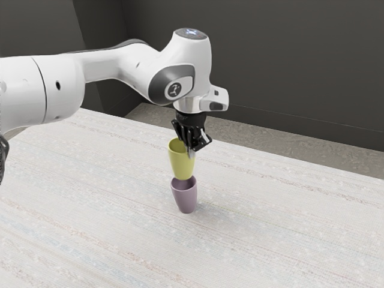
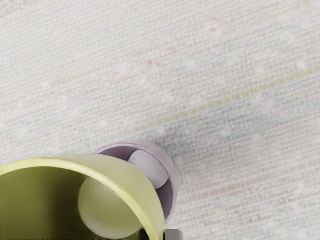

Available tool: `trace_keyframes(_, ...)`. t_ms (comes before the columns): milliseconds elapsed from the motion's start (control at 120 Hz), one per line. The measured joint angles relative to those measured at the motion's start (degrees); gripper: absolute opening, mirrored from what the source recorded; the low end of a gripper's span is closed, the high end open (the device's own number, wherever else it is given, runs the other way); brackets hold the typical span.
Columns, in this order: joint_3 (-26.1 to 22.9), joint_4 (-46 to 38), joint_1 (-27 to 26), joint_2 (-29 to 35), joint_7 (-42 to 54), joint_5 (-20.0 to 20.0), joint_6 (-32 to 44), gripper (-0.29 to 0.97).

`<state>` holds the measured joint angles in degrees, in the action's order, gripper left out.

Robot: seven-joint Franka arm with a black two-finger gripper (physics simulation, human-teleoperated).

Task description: Place the left cup onto the right cup

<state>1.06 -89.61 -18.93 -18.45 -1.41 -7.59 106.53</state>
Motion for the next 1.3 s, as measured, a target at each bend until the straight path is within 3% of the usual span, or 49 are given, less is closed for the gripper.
trace_keyframes(1300, -0.46, -0.42, 0.82, -2.63, -0.47, 1.93, 0.11, -0.11)
